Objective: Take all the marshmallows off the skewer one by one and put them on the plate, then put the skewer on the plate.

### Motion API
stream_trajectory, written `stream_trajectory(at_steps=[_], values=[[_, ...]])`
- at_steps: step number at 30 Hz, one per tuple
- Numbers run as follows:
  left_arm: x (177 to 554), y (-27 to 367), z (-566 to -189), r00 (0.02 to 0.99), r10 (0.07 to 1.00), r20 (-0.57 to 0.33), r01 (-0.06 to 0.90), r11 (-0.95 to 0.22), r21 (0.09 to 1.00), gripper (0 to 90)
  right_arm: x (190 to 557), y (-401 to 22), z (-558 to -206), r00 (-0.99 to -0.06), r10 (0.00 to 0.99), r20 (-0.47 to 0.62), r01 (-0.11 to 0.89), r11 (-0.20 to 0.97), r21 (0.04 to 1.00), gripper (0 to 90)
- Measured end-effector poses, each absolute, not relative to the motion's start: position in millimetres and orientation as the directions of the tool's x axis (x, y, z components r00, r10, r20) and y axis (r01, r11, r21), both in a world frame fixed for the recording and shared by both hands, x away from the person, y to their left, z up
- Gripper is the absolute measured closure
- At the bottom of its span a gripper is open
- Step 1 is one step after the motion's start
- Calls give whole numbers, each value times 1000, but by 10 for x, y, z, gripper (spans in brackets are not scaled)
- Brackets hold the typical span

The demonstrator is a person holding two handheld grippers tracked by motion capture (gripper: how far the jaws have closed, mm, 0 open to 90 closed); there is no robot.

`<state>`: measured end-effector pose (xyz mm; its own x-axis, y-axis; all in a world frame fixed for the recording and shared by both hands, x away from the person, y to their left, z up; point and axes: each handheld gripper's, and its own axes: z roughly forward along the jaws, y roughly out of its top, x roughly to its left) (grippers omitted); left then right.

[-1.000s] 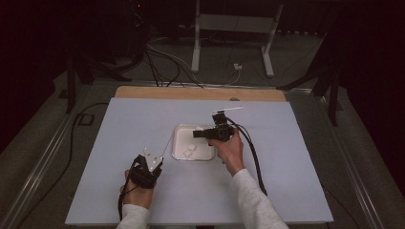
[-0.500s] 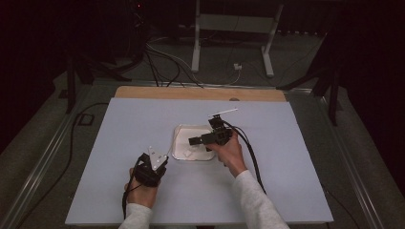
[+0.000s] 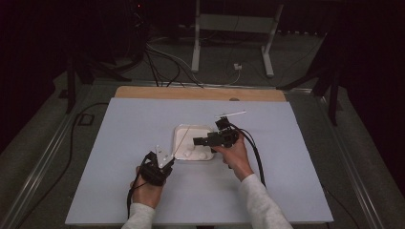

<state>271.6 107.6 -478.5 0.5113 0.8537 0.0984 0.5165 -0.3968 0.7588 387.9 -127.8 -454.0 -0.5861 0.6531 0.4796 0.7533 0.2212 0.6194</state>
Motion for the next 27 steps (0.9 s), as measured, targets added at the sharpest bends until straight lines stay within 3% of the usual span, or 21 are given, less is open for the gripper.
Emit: stream_trajectory(at_steps=[8, 16, 27], values=[[2834, 1065, -4689, 484, 874, 32, 538, -327, 777, 900, 3641, -1419, -4513, -644, 649, 406, 674, 229, 703, 91], [2973, 1050, -4662, 465, 885, -37, 564, -264, 783, 900, 3473, -1627, -4486, -638, 683, 355, 626, 192, 756, 19], [3115, 983, -4653, 444, 894, -63, 586, -236, 775, 900, 3283, -1949, -4485, -619, 740, 264, 548, 167, 820, 12]])
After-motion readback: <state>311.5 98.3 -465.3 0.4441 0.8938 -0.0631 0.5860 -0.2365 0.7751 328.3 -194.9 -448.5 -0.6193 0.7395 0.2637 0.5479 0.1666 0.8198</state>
